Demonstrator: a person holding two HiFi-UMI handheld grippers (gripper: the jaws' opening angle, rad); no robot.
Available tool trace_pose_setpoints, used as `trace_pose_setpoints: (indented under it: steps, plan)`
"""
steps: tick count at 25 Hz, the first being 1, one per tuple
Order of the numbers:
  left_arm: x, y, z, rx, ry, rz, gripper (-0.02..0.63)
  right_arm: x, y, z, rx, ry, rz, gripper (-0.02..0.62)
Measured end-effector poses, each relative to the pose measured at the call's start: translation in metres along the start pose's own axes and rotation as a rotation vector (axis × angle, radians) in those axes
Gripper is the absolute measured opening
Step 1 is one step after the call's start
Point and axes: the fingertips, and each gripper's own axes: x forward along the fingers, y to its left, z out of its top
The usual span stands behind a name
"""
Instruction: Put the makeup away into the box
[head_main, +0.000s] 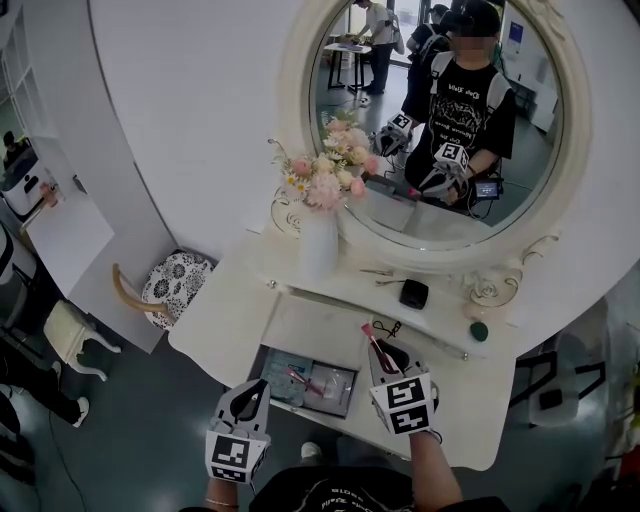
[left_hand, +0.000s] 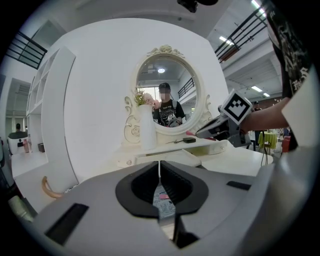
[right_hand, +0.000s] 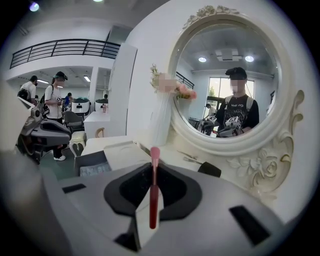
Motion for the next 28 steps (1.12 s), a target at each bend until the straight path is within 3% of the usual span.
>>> trace_pose_setpoints:
  steps: [28]
  plan:
    - [-0.025,0.021,-0.017,-0.026,0.007,0.069,0.023,0.022,0.091,-0.015,-0.111,0.041,0.239,0.049]
